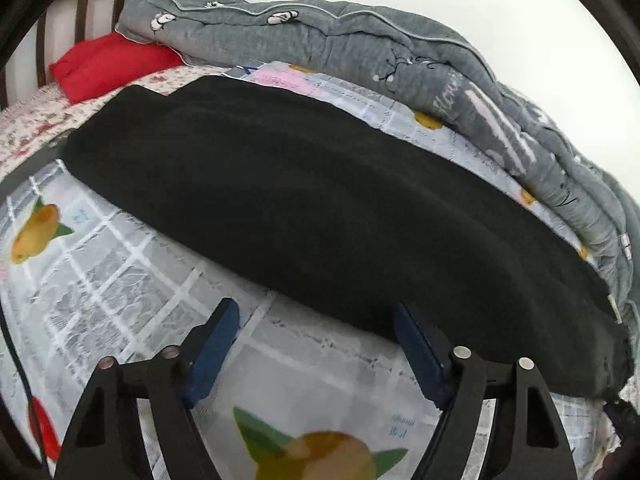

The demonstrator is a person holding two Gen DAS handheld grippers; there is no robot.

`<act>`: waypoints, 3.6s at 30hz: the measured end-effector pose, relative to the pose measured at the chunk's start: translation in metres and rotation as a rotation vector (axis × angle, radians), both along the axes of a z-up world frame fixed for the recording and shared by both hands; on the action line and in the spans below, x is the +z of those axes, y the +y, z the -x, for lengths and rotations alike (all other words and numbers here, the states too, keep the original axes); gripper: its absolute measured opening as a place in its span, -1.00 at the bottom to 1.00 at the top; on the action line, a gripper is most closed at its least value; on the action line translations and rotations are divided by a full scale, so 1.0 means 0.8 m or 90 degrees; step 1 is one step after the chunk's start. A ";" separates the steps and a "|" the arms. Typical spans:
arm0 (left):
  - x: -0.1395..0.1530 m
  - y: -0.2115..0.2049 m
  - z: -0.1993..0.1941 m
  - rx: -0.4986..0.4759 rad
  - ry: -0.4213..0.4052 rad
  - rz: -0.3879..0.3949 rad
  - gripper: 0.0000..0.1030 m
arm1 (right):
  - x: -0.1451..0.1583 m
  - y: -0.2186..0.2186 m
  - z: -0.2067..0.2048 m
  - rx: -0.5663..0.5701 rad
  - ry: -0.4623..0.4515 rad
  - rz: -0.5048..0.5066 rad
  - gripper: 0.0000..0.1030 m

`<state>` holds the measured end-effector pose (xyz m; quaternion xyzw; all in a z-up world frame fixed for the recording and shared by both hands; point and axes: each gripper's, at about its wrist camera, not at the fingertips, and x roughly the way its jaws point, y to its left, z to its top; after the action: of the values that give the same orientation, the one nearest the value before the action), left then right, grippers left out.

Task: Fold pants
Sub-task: 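Lower both grippers onto the sweatpants waistband edge and close them, then lift the waistband with both grippers, exposing the white lining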

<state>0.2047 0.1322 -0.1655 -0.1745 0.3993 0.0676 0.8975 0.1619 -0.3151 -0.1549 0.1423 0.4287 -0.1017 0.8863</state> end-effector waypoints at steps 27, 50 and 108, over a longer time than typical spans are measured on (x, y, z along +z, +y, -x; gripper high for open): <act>0.085 0.017 -0.065 0.082 -0.167 -0.022 -0.83 | 0.104 0.029 -0.089 0.075 -0.179 0.070 -0.86; 0.073 0.007 -0.183 0.036 -0.112 -0.030 -0.83 | 0.078 0.015 -0.214 0.052 -0.150 0.003 -0.88; 0.009 -0.029 -0.260 0.028 -0.040 -0.136 0.44 | 0.004 0.023 -0.304 0.063 -0.077 0.081 -0.11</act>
<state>0.4126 0.1088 -0.1583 -0.0882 0.3578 0.1240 0.9213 0.4055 -0.2967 -0.1513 0.0699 0.3736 -0.0760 0.9218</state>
